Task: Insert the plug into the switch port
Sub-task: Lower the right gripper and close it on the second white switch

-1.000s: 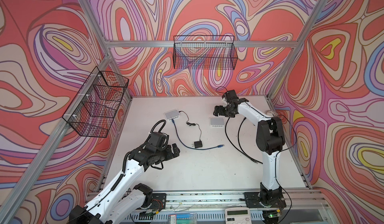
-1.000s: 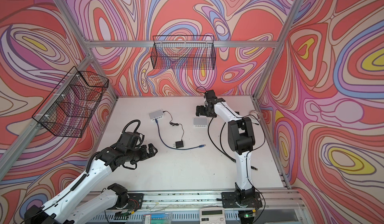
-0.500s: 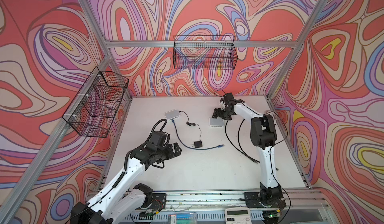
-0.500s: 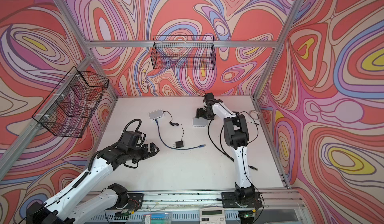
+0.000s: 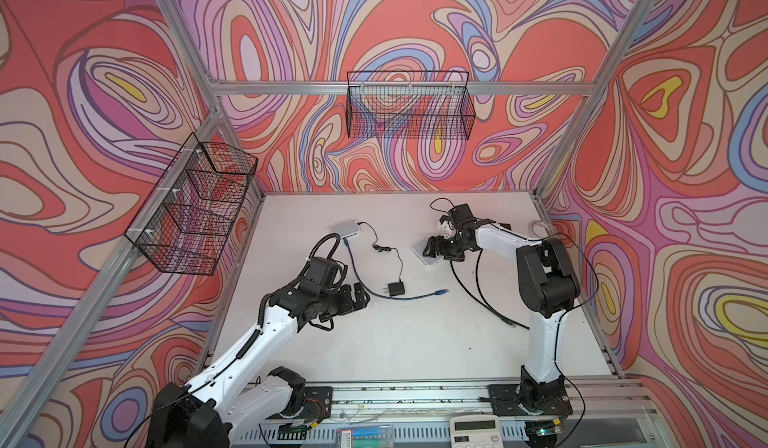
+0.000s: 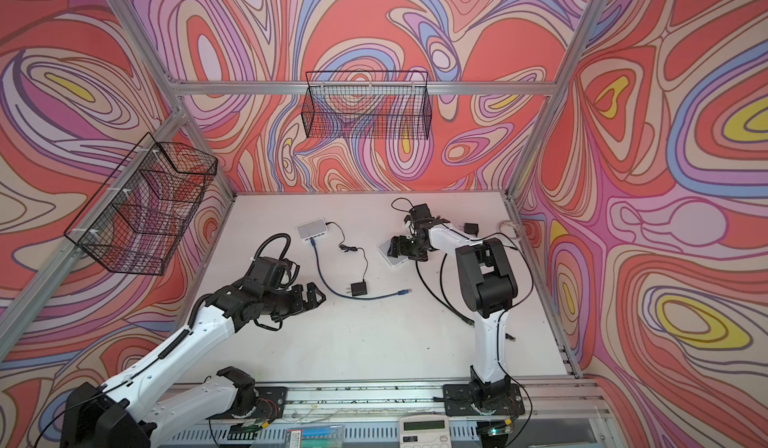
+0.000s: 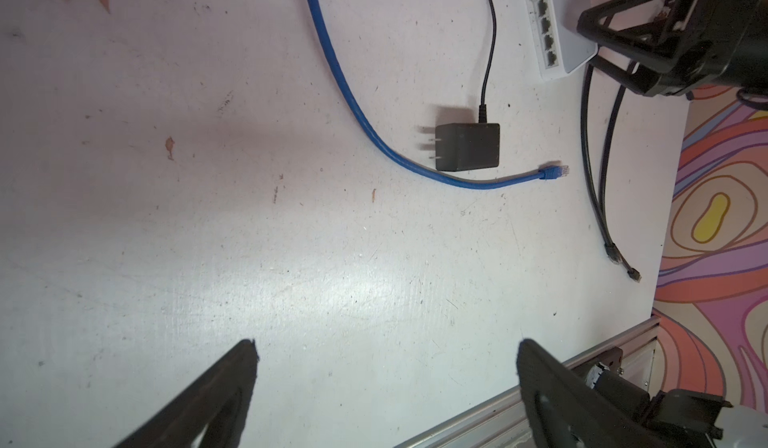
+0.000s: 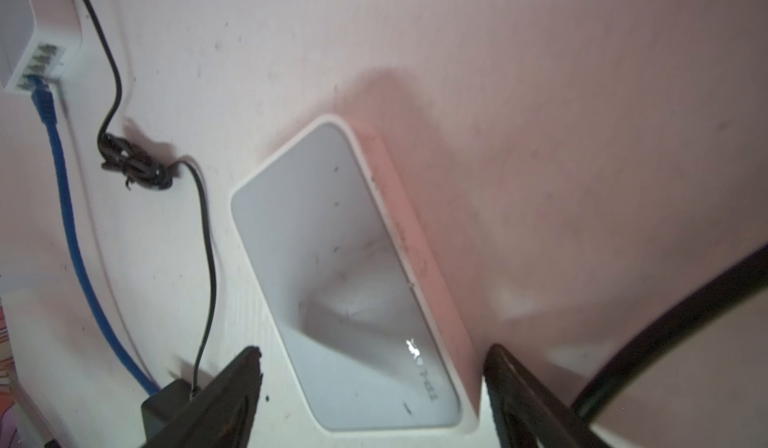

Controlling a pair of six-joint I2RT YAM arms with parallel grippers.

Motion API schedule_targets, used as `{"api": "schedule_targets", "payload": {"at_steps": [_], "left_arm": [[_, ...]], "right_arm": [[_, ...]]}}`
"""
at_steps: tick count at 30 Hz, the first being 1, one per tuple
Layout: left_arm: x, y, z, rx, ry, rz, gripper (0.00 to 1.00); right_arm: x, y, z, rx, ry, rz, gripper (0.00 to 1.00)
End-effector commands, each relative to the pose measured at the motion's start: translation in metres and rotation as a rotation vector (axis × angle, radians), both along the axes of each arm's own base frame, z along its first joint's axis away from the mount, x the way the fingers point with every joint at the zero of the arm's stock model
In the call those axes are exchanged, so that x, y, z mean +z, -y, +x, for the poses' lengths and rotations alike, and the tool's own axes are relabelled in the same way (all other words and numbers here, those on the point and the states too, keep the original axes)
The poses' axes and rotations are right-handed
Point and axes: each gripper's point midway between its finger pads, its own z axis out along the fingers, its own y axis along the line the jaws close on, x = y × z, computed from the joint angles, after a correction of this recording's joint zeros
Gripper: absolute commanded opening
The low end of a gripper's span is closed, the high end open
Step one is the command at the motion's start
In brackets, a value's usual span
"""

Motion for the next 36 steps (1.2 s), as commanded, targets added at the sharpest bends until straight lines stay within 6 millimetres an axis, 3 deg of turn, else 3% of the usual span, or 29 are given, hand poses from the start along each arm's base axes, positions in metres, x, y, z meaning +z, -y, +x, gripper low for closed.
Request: {"api": "schedule_targets", "payload": {"at_steps": [1, 8, 16, 21, 27, 36], "left_arm": [[0.011, 0.009, 0.01, -0.04, 0.049, -0.018, 1.0], [0.005, 0.01, 0.01, -0.039, 0.048, -0.027, 1.0], [0.019, 0.014, 0.021, -0.036, 0.096, -0.048, 1.0], [0.022, 0.016, 0.03, -0.023, 0.115, -0.044, 1.0], [0.022, 0.014, 0.038, -0.007, 0.113, -0.019, 1.0], [0.028, 0.011, 0.032, 0.004, 0.142, -0.038, 0.98]], "right_arm": [[-0.01, -0.009, -0.029, 0.051, -0.032, -0.027, 0.94], [-0.01, 0.006, -0.016, 0.035, 0.03, -0.204, 0.98], [-0.022, -0.006, -0.001, 0.099, 0.05, -0.397, 0.98], [-0.027, -0.013, -0.002, 0.122, 0.056, -0.452, 0.98], [-0.036, -0.006, -0.009, 0.117, 0.05, -0.494, 0.98], [-0.043, -0.01, -0.01, 0.14, 0.046, -0.484, 0.51]]}}
